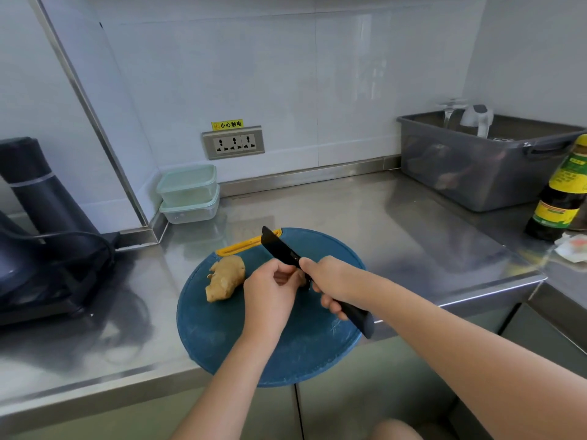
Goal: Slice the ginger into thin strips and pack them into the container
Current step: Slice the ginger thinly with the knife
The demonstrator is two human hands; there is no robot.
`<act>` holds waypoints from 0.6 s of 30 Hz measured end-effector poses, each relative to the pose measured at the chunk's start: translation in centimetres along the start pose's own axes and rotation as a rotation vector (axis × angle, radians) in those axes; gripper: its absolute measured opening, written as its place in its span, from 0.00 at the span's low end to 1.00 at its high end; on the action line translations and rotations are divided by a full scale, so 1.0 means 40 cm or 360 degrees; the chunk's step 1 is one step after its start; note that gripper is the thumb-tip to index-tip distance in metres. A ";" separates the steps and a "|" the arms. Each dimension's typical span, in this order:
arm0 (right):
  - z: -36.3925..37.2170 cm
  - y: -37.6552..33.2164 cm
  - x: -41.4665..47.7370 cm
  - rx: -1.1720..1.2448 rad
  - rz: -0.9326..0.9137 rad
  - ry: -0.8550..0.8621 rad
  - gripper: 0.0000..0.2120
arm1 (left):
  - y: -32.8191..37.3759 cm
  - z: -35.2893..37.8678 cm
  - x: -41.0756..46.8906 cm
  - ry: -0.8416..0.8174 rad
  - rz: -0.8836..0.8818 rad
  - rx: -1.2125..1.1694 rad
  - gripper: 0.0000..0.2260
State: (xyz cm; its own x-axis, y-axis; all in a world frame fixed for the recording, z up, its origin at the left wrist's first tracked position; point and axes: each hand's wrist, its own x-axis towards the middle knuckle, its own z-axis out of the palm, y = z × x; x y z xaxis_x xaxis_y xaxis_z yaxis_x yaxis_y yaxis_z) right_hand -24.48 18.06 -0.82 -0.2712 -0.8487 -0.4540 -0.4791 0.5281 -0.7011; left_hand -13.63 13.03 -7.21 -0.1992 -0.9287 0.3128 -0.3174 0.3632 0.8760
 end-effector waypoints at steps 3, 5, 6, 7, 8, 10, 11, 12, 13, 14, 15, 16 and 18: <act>0.011 -0.002 0.003 -0.0043 0.0001 0.0011 0.21 | 0.002 -0.005 0.001 0.0009 -0.0041 -0.0038 0.03; 0.003 0.015 -0.013 -0.0056 0.0031 0.0002 0.23 | 0.001 -0.005 0.002 0.0019 -0.0056 -0.0046 0.03; -0.005 0.029 -0.023 -0.0045 0.0048 -0.0007 0.24 | 0.000 -0.004 0.003 0.0024 -0.0057 -0.0047 0.03; -0.015 0.046 -0.033 -0.0017 0.0071 -0.0020 0.24 | 0.000 -0.003 0.003 0.0028 -0.0052 -0.0042 0.03; -0.025 0.062 -0.042 0.0027 0.0092 -0.0044 0.25 | 0.000 -0.003 0.002 0.0031 -0.0043 -0.0034 0.02; -0.040 0.089 -0.053 0.0146 0.0116 -0.0116 0.24 | 0.001 -0.005 0.001 0.0026 -0.0035 -0.0029 0.02; -0.045 0.099 -0.055 0.0189 0.0112 -0.0142 0.25 | 0.002 -0.006 -0.001 0.0021 -0.0039 -0.0039 0.02; -0.047 0.107 -0.056 0.0211 0.0094 -0.0152 0.25 | 0.003 -0.007 -0.002 0.0016 -0.0045 -0.0056 0.02; -0.049 0.112 -0.056 0.0224 0.0068 -0.0149 0.25 | 0.003 -0.007 -0.001 0.0013 -0.0052 -0.0066 0.02; -0.050 0.114 -0.057 0.0242 0.0037 -0.0137 0.25 | 0.003 -0.008 -0.001 0.0011 -0.0056 -0.0062 0.02; -0.050 0.113 -0.061 0.0267 0.0004 -0.0122 0.25 | 0.003 -0.008 -0.001 0.0008 -0.0059 -0.0058 0.02; -0.051 0.110 -0.065 0.0297 -0.0031 -0.0107 0.25 | 0.004 -0.009 -0.001 0.0006 -0.0060 -0.0065 0.02; -0.054 0.102 -0.072 0.0335 -0.0096 -0.0076 0.25 | 0.005 -0.010 0.000 0.0014 -0.0066 -0.0093 0.02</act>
State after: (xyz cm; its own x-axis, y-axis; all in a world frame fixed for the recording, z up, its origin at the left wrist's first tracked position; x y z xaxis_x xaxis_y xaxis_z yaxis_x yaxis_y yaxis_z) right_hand -27.43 22.60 -1.18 -0.2052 -0.8793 -0.4297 -0.3069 0.4747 -0.8249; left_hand -13.33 13.07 -6.88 -0.1788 -0.9436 0.2788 -0.2704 0.3195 0.9082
